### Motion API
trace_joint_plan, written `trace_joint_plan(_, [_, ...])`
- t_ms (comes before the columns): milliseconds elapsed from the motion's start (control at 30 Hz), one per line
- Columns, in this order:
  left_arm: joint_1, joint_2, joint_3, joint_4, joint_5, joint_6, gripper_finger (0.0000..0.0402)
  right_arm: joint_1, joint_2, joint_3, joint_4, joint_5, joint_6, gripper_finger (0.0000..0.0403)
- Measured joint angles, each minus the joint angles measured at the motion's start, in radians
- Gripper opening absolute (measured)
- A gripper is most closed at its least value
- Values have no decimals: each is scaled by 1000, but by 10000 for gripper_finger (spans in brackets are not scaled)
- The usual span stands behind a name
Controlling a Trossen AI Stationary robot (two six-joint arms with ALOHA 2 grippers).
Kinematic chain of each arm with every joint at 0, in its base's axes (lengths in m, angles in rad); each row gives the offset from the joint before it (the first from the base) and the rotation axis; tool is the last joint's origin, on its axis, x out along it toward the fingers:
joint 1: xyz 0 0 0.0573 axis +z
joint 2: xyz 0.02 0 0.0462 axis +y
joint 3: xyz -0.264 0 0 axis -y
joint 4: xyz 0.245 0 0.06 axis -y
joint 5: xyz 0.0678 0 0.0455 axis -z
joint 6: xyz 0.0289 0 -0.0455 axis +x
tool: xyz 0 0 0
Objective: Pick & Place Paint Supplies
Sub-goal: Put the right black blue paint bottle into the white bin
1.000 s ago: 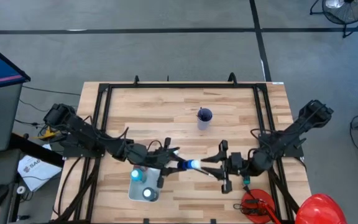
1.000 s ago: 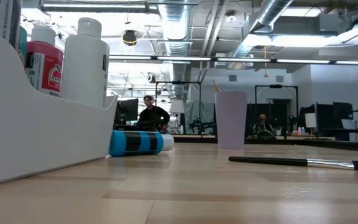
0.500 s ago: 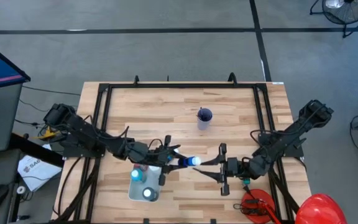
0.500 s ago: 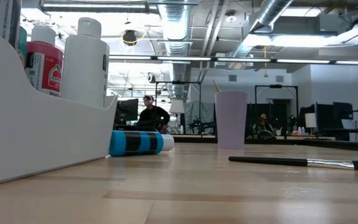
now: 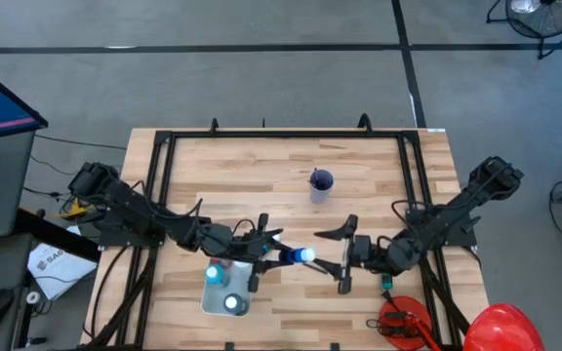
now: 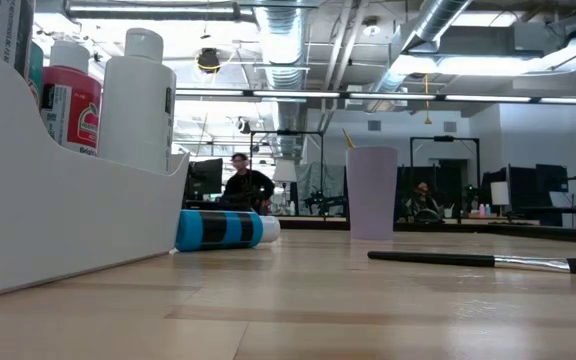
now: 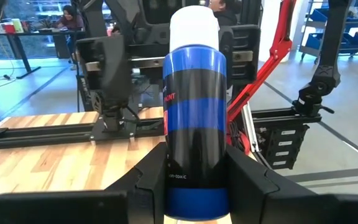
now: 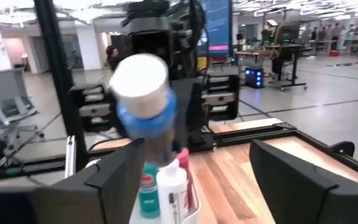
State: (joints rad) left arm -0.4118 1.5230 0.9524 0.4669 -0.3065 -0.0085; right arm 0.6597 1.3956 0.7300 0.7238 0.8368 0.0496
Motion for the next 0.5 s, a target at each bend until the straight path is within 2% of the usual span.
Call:
trace_joint_plan(200, [0,0,0,2,0,2,107,-41,0,0,3,-7,4,296])
trace_joint_plan(400, [-3,-1,0,7,15,5,107,-65,0,0,21,-166,-5,296])
trace_joint_plan(500, [-4,-2,0,7,42,4,107,-67,0,-1,24,-190,-23,296])
